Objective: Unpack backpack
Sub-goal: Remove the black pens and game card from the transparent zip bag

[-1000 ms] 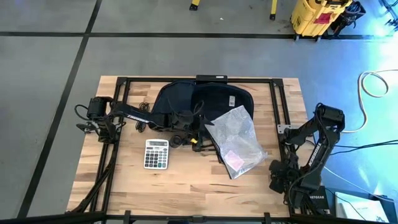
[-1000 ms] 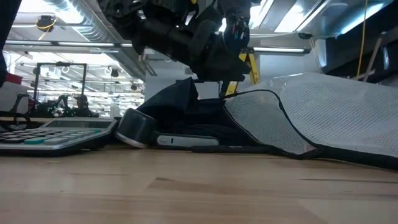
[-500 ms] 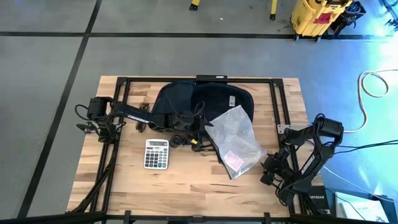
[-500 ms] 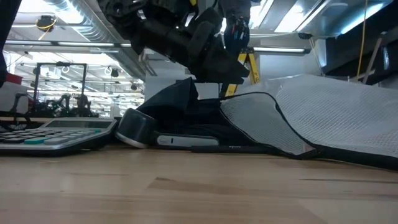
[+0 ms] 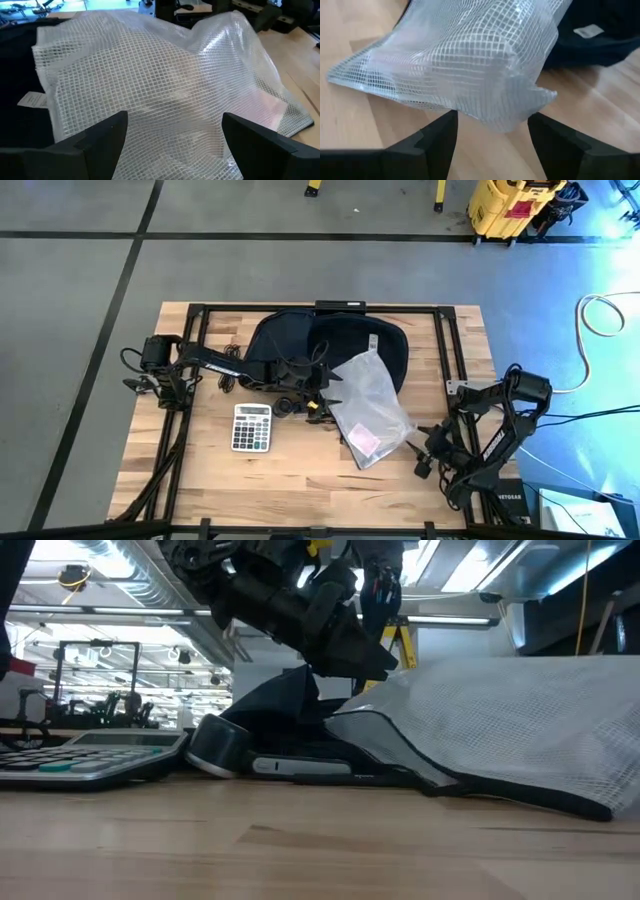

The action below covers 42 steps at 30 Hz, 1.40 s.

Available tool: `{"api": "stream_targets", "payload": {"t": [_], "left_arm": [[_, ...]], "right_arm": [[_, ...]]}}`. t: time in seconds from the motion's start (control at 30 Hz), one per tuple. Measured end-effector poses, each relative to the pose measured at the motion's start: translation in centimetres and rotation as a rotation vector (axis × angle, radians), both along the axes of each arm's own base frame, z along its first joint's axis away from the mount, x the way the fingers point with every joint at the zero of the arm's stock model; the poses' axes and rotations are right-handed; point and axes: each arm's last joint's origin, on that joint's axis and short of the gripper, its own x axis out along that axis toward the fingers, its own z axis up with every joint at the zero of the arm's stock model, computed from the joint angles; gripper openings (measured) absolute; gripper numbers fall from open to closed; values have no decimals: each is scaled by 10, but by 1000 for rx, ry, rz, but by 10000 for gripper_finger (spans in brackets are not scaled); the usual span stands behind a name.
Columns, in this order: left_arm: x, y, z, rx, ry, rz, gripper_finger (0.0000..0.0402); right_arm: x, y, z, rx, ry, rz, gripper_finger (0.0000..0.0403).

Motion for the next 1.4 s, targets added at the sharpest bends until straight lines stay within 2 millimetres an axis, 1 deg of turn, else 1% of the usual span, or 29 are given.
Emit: {"api": "stream_targets", "payload": {"t": [0.3,0.4,0.47,0.53,0.6,0.67,0.73,0.77,0.87,0.93,1.0,1.2,1.33,1.4], "left_arm": [[0,-3,-5,-1,26,-9,310],[0,-3,-5,-1,26,-9,310],[0,-3,-5,0,26,-8,310],[0,-3,-5,1,26,-9,310],[0,-3,-5,1,26,-9,310],[0,-3,-5,0,26,-9,310],[0,-3,-4,-1,24,-8,310],[0,-4,-4,-4,24,-7,310],[0,-8,-4,-6,24,-18,310],[-1,-12,0,0,17,-29,310],[-2,-17,5,-1,-1,-39,310],[-11,-28,32,4,-68,-67,310],[-17,-34,41,47,-72,-60,310],[-18,-35,42,66,-66,-53,310]], "right_arm": [[21,-4,3,-19,-182,14,225],[27,-3,6,-27,-213,9,225],[29,-2,8,-38,-229,20,216],[33,-1,10,-42,-261,24,193],[36,0,11,-36,-270,16,155],[39,0,11,-29,-280,7,101],[40,0,11,-30,-298,10,36],[41,0,12,-36,-314,17,19],[46,4,19,-28,-346,10,8],[50,8,31,-19,-334,-4,3],[53,12,50,-11,-313,-20,2],[55,18,118,47,-225,-60,0],[55,15,162,151,-158,-87,0],[57,12,184,207,-132,-80,0]]}}
